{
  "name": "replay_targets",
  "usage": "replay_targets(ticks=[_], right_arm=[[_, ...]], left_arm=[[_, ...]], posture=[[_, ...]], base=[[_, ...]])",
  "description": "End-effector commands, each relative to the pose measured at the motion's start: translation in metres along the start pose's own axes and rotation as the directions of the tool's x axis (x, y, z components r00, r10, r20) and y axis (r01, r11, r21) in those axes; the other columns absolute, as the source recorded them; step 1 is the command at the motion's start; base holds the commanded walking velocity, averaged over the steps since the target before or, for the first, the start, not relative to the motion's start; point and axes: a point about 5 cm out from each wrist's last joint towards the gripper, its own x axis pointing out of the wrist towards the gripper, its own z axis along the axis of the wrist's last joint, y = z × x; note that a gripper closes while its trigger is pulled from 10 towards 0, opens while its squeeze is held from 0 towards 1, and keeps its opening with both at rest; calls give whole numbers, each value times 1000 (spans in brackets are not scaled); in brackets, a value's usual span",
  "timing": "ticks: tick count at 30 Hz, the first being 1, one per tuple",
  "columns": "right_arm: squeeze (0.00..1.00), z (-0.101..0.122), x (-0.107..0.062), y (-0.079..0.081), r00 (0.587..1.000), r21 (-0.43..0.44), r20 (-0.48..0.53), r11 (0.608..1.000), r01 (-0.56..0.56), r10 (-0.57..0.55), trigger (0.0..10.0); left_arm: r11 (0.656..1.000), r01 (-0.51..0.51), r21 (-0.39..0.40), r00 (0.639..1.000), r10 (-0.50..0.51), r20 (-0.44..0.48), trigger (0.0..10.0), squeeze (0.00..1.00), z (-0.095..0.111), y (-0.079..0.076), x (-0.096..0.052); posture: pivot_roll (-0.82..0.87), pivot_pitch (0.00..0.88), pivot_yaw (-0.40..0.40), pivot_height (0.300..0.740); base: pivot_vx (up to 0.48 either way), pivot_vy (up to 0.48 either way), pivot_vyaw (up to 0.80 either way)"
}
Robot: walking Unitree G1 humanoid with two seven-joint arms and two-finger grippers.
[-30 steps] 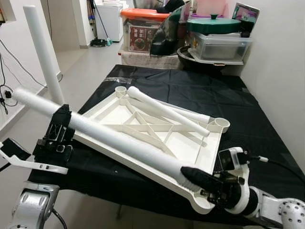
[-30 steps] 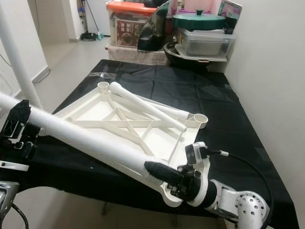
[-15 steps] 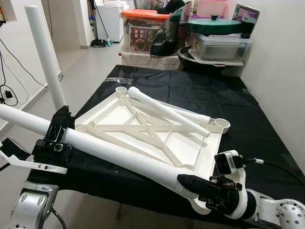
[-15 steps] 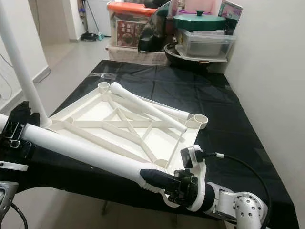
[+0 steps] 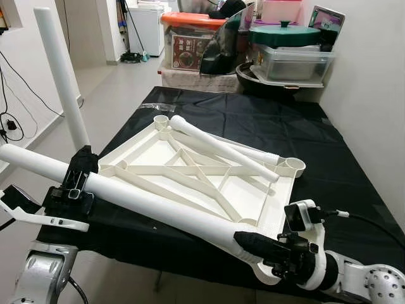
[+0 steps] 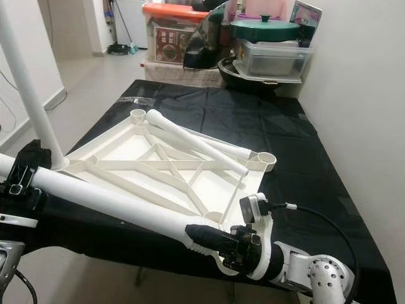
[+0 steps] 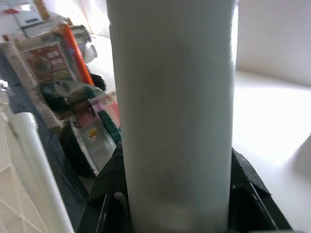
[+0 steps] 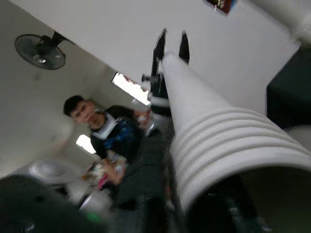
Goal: Building children table
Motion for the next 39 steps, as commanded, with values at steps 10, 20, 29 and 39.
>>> replay_targets(ticks=[10, 20, 29, 39], right_arm=[[0, 17, -22, -19, 985, -69, 88, 986, 154, -148, 10000], [0, 56, -67, -51, 804, -150, 329, 813, 562, -495, 10000], [0, 142, -25, -18, 654, -321, 679, 666, 673, -333, 10000], [0, 144, 19, -6, 782, -478, 591, 695, 537, -198, 10000]], left_arm=[[997, -23, 68, 999, 21, 27, 10000, 0, 14, -2, 34], [992, 80, 94, 996, -84, 35, 10000, 0, 29, -20, 58], [932, 204, 299, 974, -163, -158, 10000, 0, -4, -38, 91], [879, 347, 327, 926, -267, -266, 10000, 0, -27, -62, 125]], posture=[[109, 0, -79, 740], [110, 0, -74, 740], [111, 0, -63, 740], [117, 0, -55, 740]], base=[[0, 0, 0], [0, 0, 0], [0, 0, -353], [0, 0, -789]])
